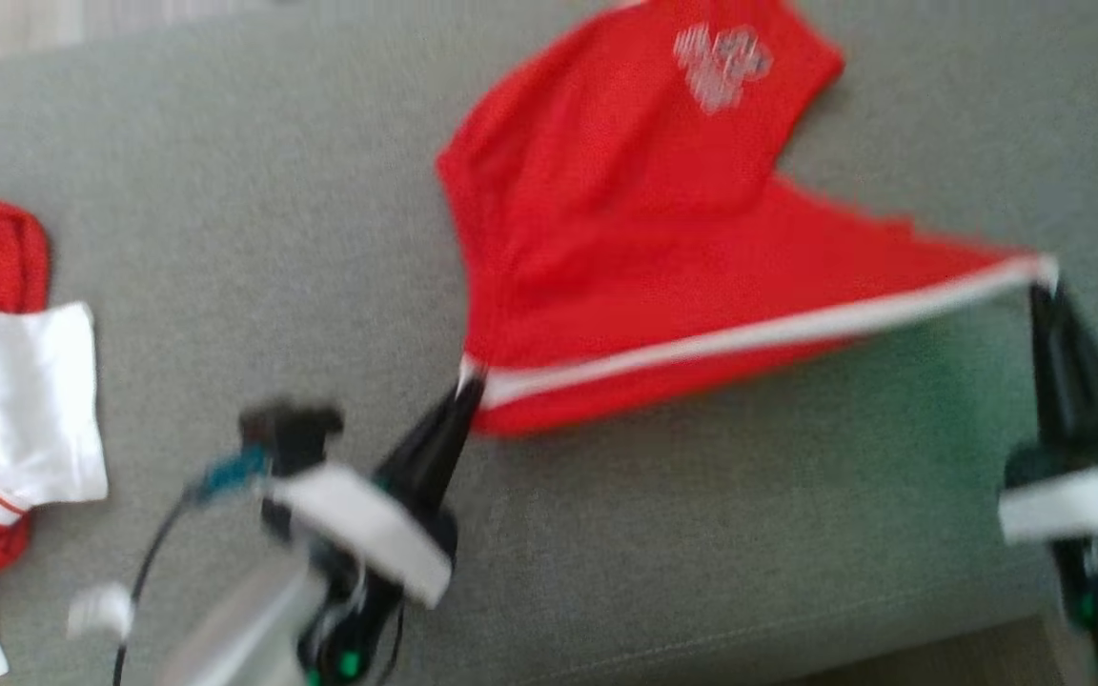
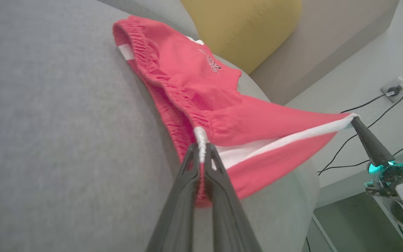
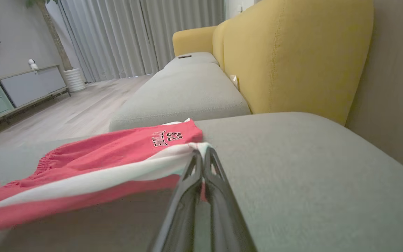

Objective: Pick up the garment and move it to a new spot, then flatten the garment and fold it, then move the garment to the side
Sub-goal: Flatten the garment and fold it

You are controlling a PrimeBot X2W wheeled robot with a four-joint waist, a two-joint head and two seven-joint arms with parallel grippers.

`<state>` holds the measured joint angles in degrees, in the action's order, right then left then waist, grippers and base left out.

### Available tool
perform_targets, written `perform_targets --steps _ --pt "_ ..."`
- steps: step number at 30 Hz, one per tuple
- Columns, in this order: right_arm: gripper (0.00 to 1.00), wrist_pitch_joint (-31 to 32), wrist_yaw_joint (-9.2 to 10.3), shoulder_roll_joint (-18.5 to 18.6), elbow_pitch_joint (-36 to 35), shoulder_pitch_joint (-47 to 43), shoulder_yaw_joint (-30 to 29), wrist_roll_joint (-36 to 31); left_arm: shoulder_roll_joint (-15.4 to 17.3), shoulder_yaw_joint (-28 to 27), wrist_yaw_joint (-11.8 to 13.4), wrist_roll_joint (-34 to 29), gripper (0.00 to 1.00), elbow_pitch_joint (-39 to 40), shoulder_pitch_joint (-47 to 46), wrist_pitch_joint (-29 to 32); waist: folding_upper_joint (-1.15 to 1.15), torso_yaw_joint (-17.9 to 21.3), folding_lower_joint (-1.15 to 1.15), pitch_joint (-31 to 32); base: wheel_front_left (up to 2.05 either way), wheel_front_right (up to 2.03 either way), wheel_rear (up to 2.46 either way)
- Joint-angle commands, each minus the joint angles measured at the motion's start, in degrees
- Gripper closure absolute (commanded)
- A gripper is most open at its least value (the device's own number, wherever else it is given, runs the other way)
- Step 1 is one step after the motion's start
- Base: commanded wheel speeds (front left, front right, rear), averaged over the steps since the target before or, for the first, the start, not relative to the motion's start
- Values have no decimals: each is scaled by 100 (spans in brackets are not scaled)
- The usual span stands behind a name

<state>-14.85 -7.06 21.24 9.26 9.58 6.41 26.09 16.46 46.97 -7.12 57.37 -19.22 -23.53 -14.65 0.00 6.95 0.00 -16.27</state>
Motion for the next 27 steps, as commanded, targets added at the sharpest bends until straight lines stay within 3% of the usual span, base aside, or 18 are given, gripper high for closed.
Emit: perform_targets --steps 1,9,14,19,27 --pt "100 53 -43 132 -326 -449 -41 83 84 -525 -36 -350 100 274 444 -34 0 -10 0 411 0 0 0" --pt "100 539 -43 -9 -1497 -2100 -658 118 -434 -1658 -22 -1338 100 1199 2244 -34 0 -210 0 754 0 0 0" --pt "100 879 -43 107 -2107 -2237 -848 -62 -581 -1724 -29 -1563 100 1630 2402 -34 0 -329 0 621 0 0 0" --pt "100 1437 -43 393 -2319 -1532 -936 -176 -836 -1650 -33 -1309 100 1691 1765 112 0 -522 0 249 0 0 0" --pt "100 2726 -43 1447 -1350 742 -77 489 -1218 -1849 59 -494 100 1148 187 819 0 -807 0 -309 0 0 0"
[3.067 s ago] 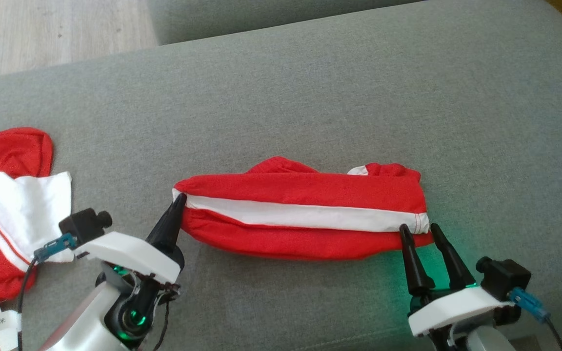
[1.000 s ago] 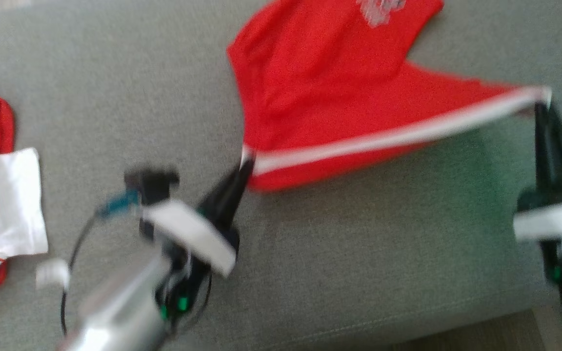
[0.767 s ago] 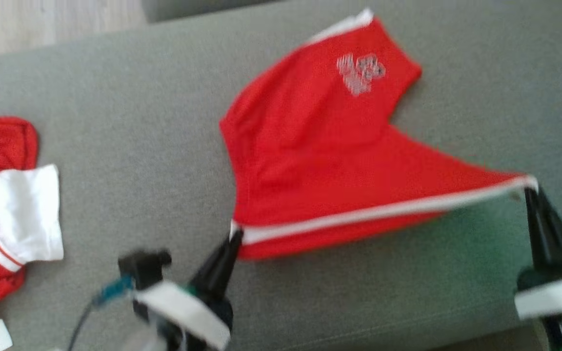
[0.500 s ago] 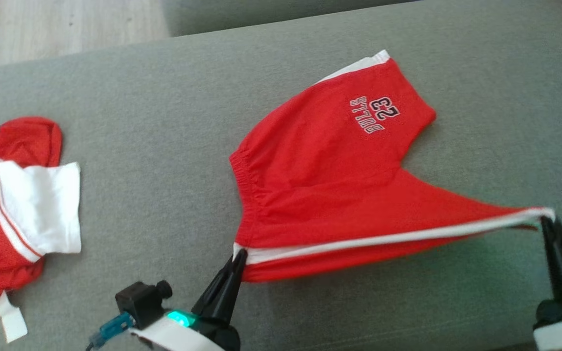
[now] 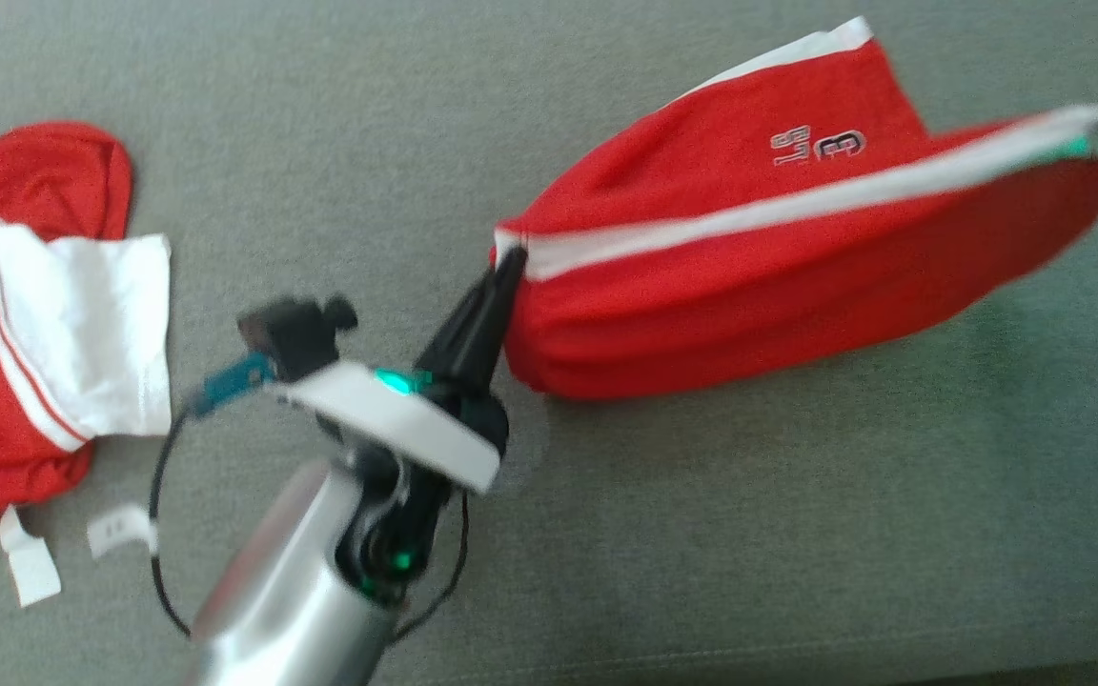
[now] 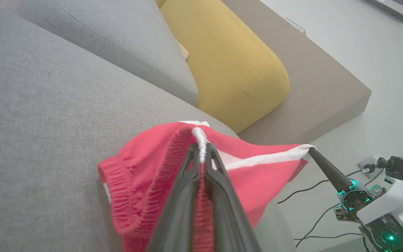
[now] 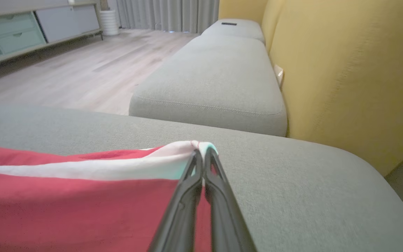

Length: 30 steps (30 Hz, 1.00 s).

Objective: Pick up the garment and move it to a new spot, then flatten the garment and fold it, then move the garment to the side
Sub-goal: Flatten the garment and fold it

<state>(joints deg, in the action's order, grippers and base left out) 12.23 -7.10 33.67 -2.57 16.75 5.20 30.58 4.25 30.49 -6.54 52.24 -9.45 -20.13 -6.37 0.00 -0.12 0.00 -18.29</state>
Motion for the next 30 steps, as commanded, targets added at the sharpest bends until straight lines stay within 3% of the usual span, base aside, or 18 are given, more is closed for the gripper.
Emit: perform_targets --steps 1,9,14,20,21,23,24,26,28,30 --pt "100 136 -39 361 -45 268 254 124 -15 -220 30 59 100 79 -313 30 0 -132 0 -158 0 0 0" --pt "100 602 -39 1216 987 1937 1859 641 -105 -131 103 236 100 -775 -1353 175 0 -424 0 -510 0 0 0" --pt "100 477 -39 1374 1790 2639 2357 735 -128 31 98 304 100 -1222 -1815 57 0 -567 0 -669 0 0 0" --pt "100 165 -39 1288 2481 3143 2827 965 -134 239 60 426 100 -1589 -2086 -62 0 -604 0 -721 0 0 0" --pt "91 85 -39 1260 2580 3223 2907 977 -135 265 57 447 100 -1641 -2114 -90 0 -599 0 -724 0 0 0" --pt "78 -84 -39 1213 2732 3352 3098 977 -135 318 49 472 83 -1740 -2162 -156 0 -584 0 -718 0 0 0" --pt "72 -187 -39 1179 2807 3413 3171 988 -135 347 40 493 81 -1779 -2179 -182 0 -574 0 -713 0 0 0" --pt "63 -416 -39 1105 2928 3524 3314 1035 -136 406 27 492 69 -1867 -2216 -225 0 -558 0 -702 0 0 0" --pt "0 -703 -39 1041 3053 3627 3419 1050 -136 447 19 508 49 -1956 -2240 -267 0 -544 0 -685 0 0 0" --pt "0 -1091 -39 980 3115 3700 3527 1085 -136 505 4 512 18 -2016 -2263 -325 0 -534 0 -656 0 0 0"
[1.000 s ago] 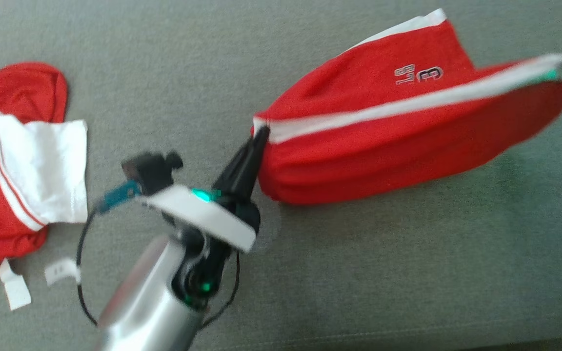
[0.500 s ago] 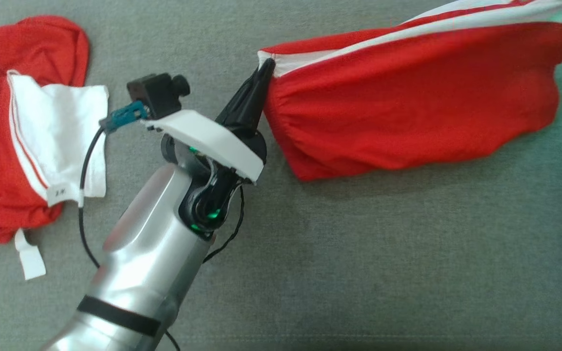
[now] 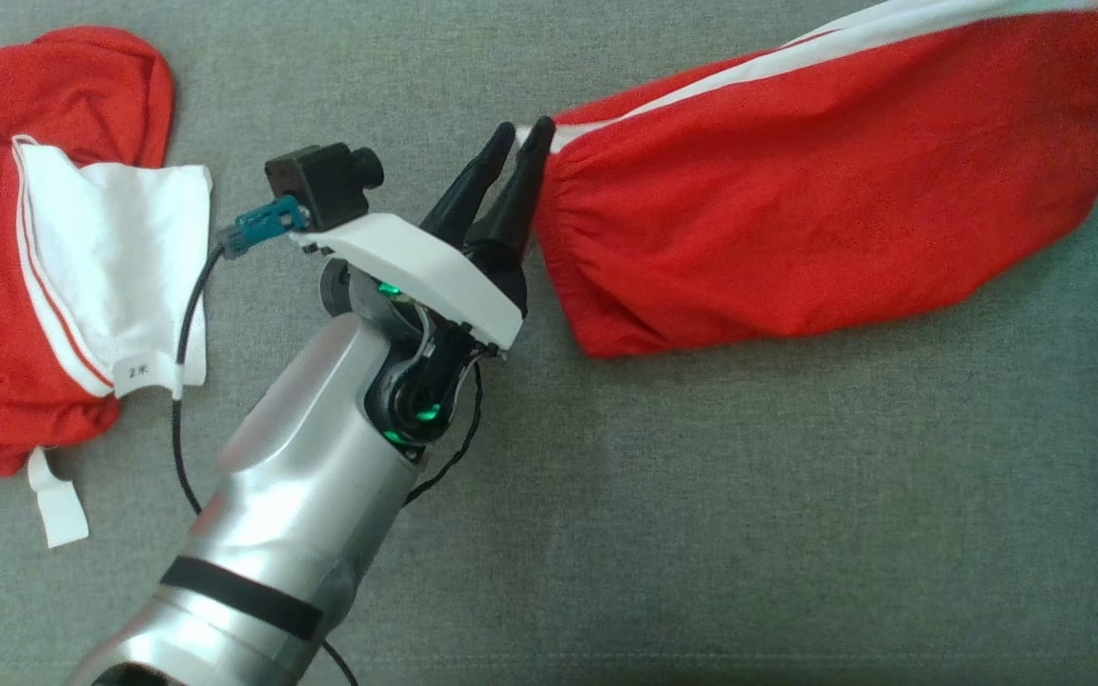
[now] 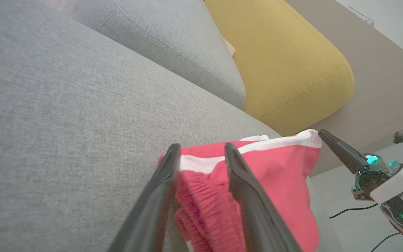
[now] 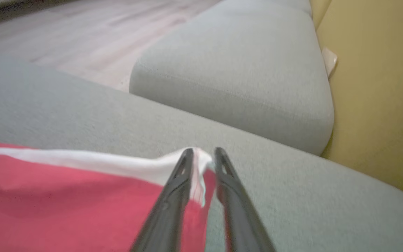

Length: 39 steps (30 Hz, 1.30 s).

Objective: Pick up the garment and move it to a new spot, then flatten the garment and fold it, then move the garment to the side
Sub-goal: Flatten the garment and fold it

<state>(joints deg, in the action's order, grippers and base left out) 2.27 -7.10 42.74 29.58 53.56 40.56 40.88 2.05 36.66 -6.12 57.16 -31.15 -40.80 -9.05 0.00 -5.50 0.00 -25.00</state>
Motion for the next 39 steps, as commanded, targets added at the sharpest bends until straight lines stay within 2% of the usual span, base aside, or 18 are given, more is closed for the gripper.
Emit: perform_targets --steps 1,2,3,7,11,16,21,23,28,31,37,38,39 --pt "0 -94 -39 72 -100 19 -8 56 84 -112 -38 20 18 154 -196 -57 0 4 0 15 0 0 0" --pt "0 -257 -39 49 -67 30 54 108 84 -70 -48 13 4 131 -197 -88 0 7 0 39 0 0 0" --pt "0 -384 -39 46 -37 27 128 160 84 -47 -50 -16 0 90 -194 -134 0 8 0 66 0 0 0" --pt "0 -717 -39 120 126 -80 358 402 92 -46 67 -259 0 -14 -104 -412 0 23 0 218 0 0 0" --pt "0 -615 -39 137 256 -395 451 912 227 -155 368 -867 0 212 179 -579 0 55 0 392 0 0 0" --pt "0 -328 -39 117 537 -651 459 1199 319 -710 919 -2222 0 1394 1029 -592 0 22 0 503 0 0 0" --pt "0 -84 -39 -51 1121 -705 354 1184 220 -1028 1260 -3304 0 2418 2036 -594 0 -221 0 526 0 0 0" --pt "0 19 -39 -126 1402 -707 327 1151 196 -989 1303 -3670 0 2625 2356 -594 0 -349 0 538 0 0 0" --pt "0 332 -39 -297 2175 -751 252 1167 137 -892 1289 -4143 0 2831 2827 -594 0 -689 0 550 0 0 0" --pt "0 580 -39 -428 2488 -826 234 1264 109 -928 1305 -4215 0 2912 2975 -594 0 -842 0 574 0 0 0" --pt "0 912 -39 -583 2664 -908 273 1448 88 -954 1286 -4265 0 2952 3094 -595 0 -949 0 618 0 0 0" --pt "7 976 -39 -598 2669 -915 294 1464 87 -958 1282 -4274 0 2947 3095 -595 0 -953 0 628 0 0 0" --pt "41 1021 -39 -608 2674 -918 301 1489 86 -964 1284 -4280 0 2952 3091 -595 0 -952 0 638 0 0 0"
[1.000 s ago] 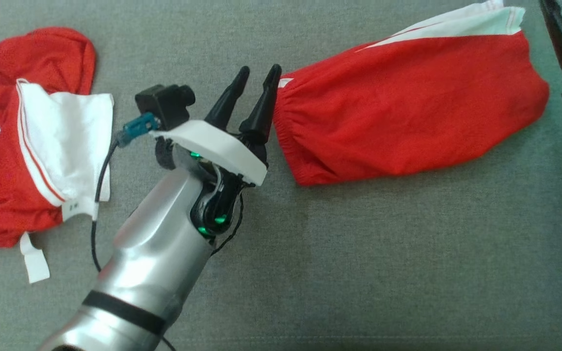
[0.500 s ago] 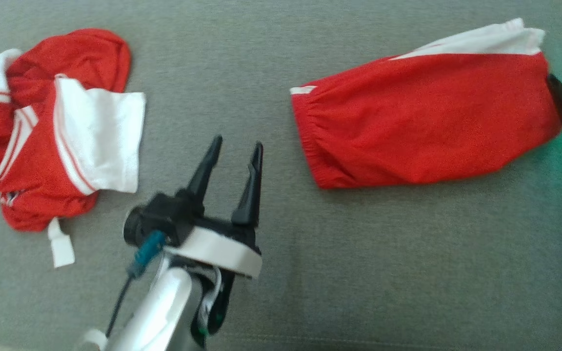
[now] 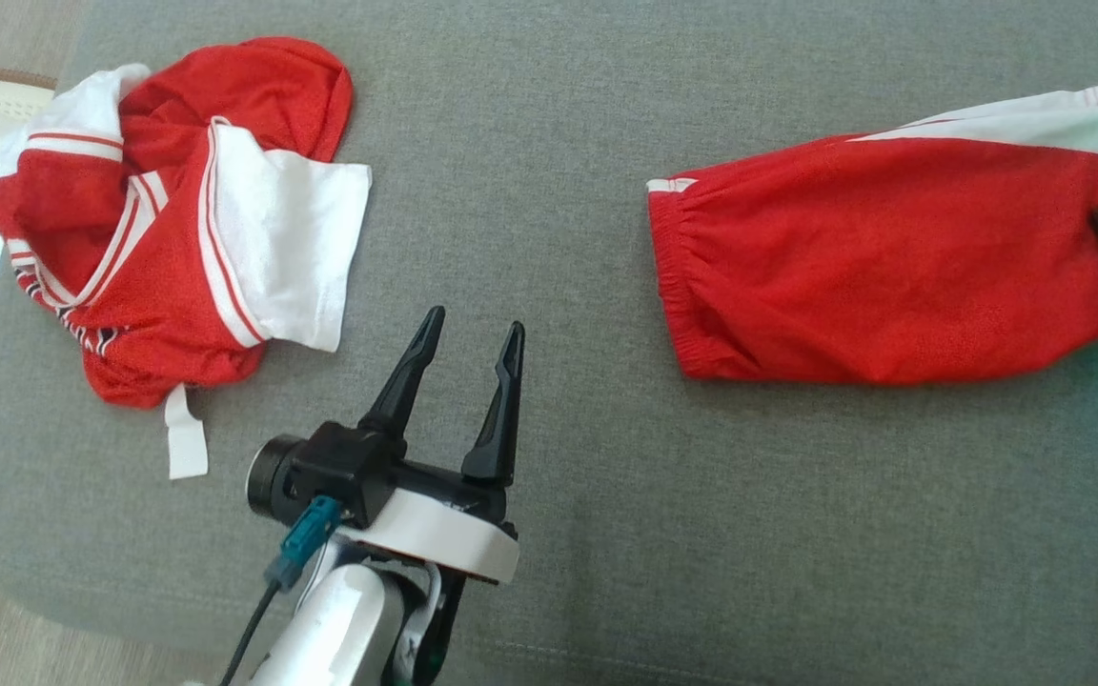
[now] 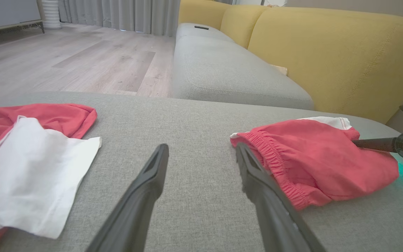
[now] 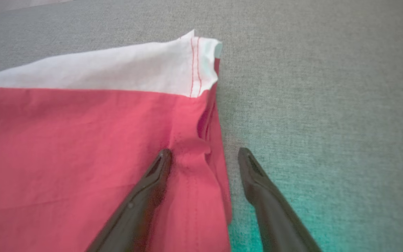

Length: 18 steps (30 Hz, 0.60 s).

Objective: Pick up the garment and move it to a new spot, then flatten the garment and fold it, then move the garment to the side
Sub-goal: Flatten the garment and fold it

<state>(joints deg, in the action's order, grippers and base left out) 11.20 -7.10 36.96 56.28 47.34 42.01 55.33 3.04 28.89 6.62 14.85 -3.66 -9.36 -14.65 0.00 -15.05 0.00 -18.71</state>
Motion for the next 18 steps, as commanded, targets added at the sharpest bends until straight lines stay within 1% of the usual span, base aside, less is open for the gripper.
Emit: perform_targets --steps 1,2,7,13,18 --pt "87 157 -39 -39 3 -299 164 63 -13 -193 13 -47 0 207 -57 -34 0 8 0 20 0 0 0" --pt "100 181 -39 -50 0 -297 174 74 -14 -205 22 -43 0 210 -61 -34 0 24 0 34 0 0 0" --pt "100 84 -39 -43 72 -232 213 -11 -15 -256 59 -67 0 208 -46 -34 0 139 0 104 0 0 0" --pt "100 -156 -39 -27 281 -147 214 -118 -15 -359 43 -111 0 169 54 -35 0 482 0 338 0 0 0" --pt "100 -249 -39 243 451 -69 311 -318 -15 -444 29 -104 0 141 178 -35 0 861 0 579 0 0 0"
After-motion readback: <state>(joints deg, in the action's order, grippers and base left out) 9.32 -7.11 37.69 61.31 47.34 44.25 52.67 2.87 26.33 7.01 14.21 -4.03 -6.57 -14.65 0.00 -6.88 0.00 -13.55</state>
